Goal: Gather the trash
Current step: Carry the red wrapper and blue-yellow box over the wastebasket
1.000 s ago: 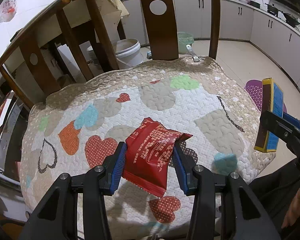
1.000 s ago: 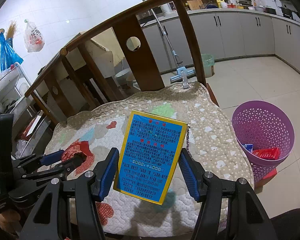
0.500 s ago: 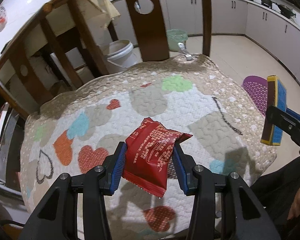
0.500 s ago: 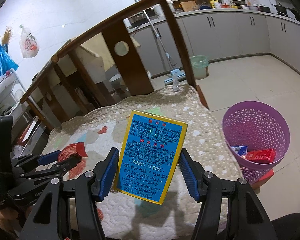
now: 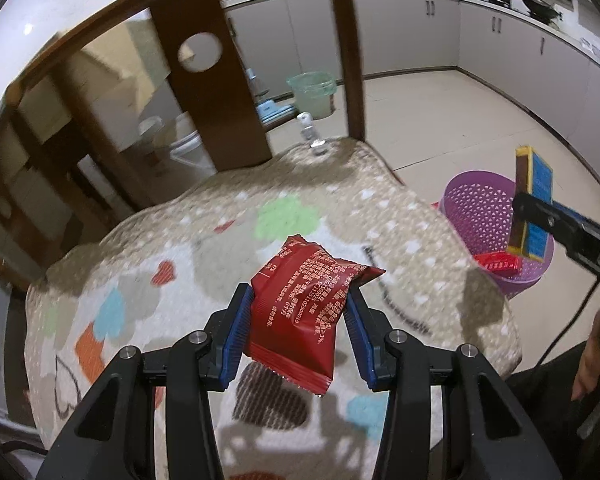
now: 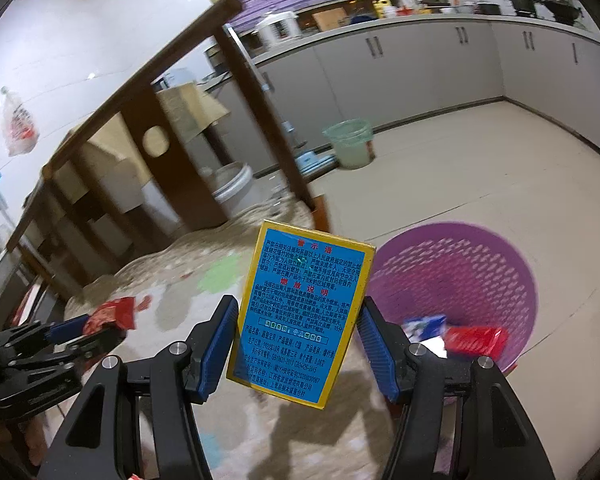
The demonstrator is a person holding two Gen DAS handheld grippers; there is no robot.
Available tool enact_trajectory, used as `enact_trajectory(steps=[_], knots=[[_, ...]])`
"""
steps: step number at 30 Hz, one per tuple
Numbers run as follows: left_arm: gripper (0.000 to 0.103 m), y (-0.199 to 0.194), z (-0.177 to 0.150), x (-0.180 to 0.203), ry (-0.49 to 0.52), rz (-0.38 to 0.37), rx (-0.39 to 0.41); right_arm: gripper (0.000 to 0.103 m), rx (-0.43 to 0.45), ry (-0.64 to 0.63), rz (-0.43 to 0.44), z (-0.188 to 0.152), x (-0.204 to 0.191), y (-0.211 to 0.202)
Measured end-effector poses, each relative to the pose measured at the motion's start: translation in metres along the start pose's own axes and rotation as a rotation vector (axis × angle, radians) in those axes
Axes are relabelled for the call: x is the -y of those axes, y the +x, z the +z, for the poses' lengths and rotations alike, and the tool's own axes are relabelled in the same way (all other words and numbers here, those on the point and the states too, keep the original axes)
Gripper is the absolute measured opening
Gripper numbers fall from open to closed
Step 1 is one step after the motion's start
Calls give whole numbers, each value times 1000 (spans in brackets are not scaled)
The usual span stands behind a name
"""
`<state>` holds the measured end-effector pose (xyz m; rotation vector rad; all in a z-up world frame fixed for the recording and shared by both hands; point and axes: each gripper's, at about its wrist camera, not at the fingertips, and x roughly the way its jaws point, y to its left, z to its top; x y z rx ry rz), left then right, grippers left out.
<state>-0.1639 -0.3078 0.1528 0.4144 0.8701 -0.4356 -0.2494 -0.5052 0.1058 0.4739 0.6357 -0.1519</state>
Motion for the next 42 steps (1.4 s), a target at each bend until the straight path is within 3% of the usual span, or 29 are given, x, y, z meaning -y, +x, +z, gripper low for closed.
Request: enact_trajectory(steps=[13, 29, 42], knots=[[45, 25, 47, 75, 144, -4, 51, 65, 85, 96, -58, 55, 64, 27], [45, 61, 57, 133, 239, -26, 28, 65, 58, 201, -111, 43, 125, 33], [45, 71, 56, 146, 269, -45, 13, 65, 37, 182, -108, 40, 128, 37]])
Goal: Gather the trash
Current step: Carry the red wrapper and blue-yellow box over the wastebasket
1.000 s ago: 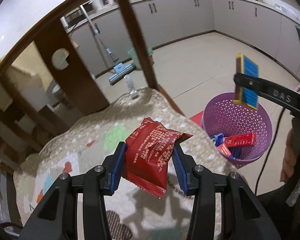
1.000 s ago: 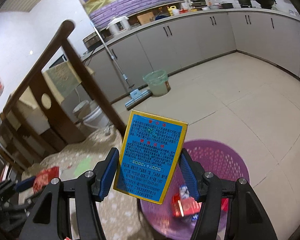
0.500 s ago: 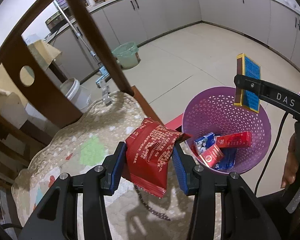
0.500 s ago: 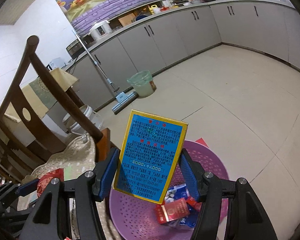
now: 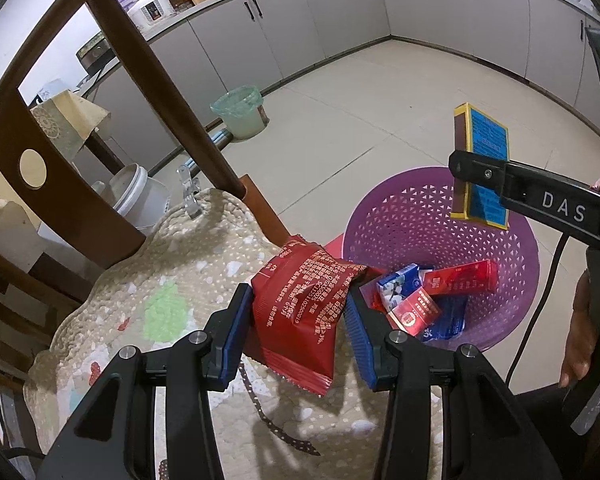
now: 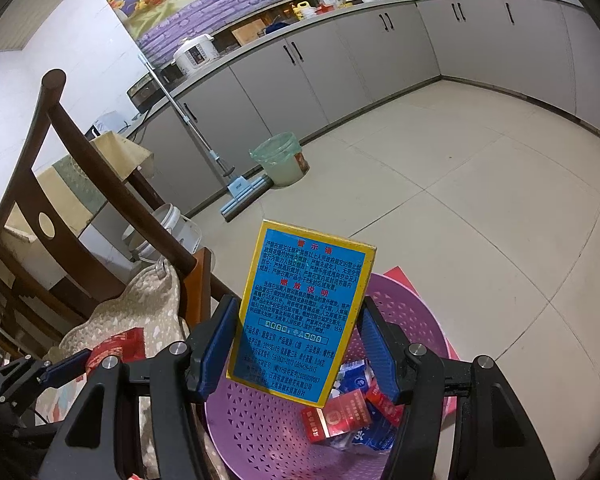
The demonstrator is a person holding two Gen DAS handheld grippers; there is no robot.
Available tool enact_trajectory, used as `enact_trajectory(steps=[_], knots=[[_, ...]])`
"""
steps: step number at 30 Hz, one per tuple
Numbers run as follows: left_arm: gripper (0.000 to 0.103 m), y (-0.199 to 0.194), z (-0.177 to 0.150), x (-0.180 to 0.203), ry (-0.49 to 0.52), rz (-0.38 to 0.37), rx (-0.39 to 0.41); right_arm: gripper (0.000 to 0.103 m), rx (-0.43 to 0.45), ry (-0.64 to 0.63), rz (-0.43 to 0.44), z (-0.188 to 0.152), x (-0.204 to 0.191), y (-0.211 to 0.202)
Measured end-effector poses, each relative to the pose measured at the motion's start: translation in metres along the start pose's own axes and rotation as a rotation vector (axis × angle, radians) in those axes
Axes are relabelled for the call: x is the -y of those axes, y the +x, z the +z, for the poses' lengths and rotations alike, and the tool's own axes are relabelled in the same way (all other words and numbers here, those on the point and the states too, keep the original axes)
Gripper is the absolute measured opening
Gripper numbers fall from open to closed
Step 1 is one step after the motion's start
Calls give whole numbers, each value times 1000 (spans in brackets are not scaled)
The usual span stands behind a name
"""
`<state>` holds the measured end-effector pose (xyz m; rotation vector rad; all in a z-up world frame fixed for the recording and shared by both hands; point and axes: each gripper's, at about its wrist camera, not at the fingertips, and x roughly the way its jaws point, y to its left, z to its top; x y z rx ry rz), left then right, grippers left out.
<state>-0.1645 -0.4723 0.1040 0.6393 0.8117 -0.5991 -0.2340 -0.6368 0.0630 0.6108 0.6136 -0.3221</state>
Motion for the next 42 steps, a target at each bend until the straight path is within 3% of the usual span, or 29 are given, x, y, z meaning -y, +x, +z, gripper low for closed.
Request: enact_trajectory(steps=[42], knots=[[45, 17, -2, 10, 2, -15, -37, 65, -20, -1, 4, -12, -3, 6]])
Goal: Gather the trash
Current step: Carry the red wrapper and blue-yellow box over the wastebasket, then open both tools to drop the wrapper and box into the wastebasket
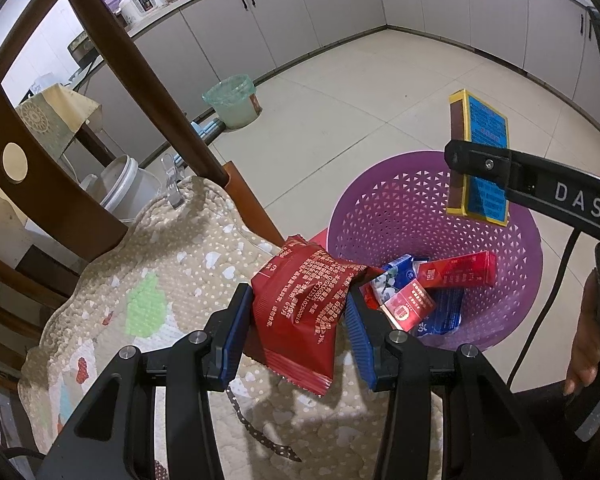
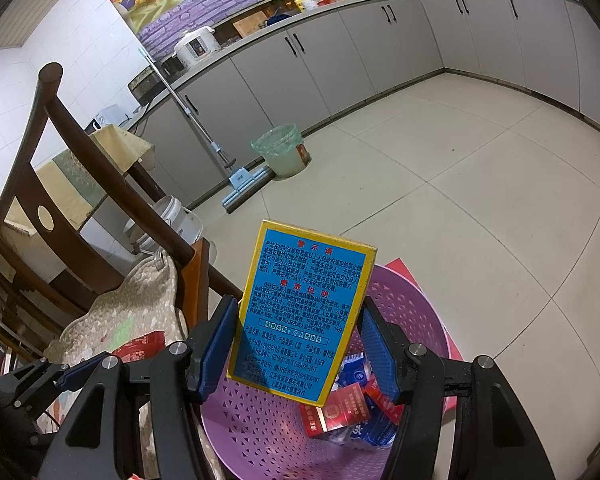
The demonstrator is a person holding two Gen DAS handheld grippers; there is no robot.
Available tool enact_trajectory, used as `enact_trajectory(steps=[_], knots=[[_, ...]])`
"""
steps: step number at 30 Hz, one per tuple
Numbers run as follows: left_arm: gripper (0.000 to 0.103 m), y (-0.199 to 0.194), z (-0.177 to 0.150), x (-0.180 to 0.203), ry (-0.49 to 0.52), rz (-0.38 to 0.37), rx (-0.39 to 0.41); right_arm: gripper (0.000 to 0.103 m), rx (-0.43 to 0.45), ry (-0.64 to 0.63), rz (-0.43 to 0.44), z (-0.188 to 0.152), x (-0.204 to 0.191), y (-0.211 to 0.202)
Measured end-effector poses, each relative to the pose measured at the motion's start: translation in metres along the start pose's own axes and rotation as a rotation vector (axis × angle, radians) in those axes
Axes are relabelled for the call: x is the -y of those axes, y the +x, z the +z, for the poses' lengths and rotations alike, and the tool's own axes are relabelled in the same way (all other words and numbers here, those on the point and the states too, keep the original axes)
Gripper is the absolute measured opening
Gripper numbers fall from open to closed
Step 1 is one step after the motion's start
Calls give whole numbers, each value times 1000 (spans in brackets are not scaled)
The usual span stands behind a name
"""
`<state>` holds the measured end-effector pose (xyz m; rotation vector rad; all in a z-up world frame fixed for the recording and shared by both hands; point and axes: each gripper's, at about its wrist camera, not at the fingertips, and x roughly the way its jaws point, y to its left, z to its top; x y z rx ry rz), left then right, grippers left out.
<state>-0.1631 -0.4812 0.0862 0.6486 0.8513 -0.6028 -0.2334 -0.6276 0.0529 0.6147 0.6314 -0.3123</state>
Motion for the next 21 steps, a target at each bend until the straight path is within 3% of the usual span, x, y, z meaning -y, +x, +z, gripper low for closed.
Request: enact_trajectory(steps=[16, 18, 20, 21], knots=[[46, 26, 13, 3, -39, -80, -30, 66, -77, 6, -32, -5, 5, 20], [51, 24, 15, 2, -44, -88, -21, 66, -77, 13, -38, -4, 6, 20], [66, 21, 17, 0, -51, -92, -5, 66, -74, 22, -45, -5, 6, 20], [68, 20, 17, 0, -54, -93, 3, 66, -72, 26, -45, -5, 7, 19]])
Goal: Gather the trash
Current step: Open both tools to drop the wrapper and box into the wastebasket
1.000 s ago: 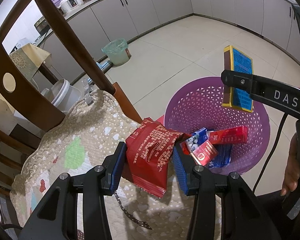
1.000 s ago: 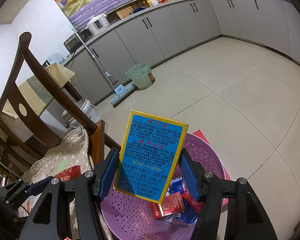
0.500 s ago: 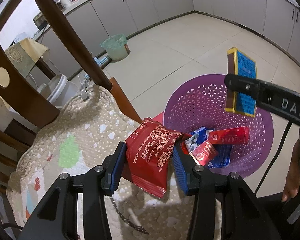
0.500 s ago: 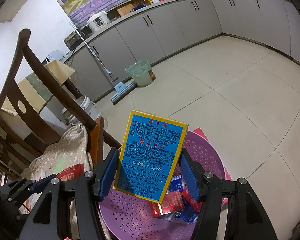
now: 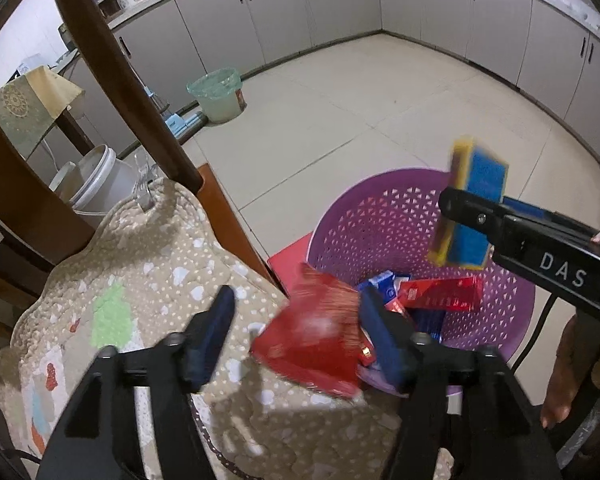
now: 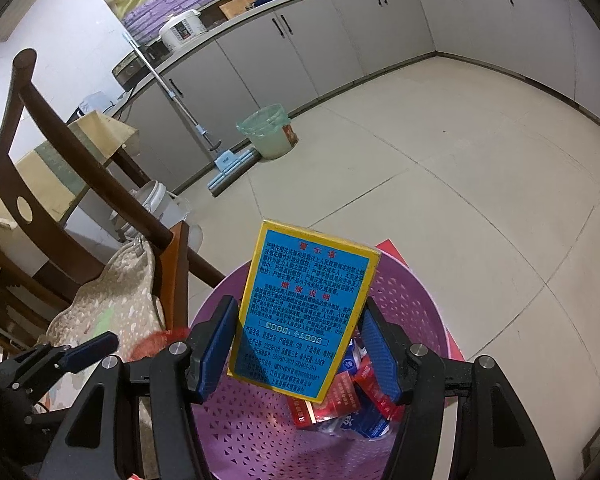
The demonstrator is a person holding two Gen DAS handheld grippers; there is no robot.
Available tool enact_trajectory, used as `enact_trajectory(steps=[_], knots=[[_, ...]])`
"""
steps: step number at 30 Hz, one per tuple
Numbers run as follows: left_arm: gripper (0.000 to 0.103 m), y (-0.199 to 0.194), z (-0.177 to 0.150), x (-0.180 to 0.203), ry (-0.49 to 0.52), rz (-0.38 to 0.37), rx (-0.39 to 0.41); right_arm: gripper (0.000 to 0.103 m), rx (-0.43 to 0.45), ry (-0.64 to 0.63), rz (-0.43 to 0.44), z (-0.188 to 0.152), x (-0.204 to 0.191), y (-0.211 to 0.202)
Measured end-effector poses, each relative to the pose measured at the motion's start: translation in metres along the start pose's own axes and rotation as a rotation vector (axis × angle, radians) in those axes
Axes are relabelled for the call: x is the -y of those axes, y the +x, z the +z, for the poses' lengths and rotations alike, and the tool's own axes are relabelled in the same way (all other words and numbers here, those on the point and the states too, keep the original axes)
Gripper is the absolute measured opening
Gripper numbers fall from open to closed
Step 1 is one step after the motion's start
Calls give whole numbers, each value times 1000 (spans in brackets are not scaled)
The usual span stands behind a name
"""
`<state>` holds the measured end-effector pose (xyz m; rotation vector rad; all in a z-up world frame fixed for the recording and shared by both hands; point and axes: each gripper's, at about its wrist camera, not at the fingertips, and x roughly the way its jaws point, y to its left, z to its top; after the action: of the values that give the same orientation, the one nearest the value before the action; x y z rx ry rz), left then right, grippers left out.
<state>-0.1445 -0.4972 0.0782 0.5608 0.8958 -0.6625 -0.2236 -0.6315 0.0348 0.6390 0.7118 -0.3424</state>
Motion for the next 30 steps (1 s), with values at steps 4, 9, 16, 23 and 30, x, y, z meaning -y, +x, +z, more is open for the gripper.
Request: enact_trajectory(steps=[4, 9, 16, 23, 30], knots=[[69, -5, 1, -3, -10, -13, 11, 67, 14, -3, -3, 1, 0, -3], [70, -12, -1, -4, -20, -8, 14, 68, 21, -5, -12, 3, 1, -3], [70, -30, -8, -10, -51, -5, 31, 69, 50, -6, -43, 5, 6, -8], [70, -90, -26, -31, -99, 36, 150, 70, 120, -48, -137, -2, 8, -15], [98, -187, -60, -69, -168, 180, 427, 70, 193, -56, -210, -30, -2, -37]])
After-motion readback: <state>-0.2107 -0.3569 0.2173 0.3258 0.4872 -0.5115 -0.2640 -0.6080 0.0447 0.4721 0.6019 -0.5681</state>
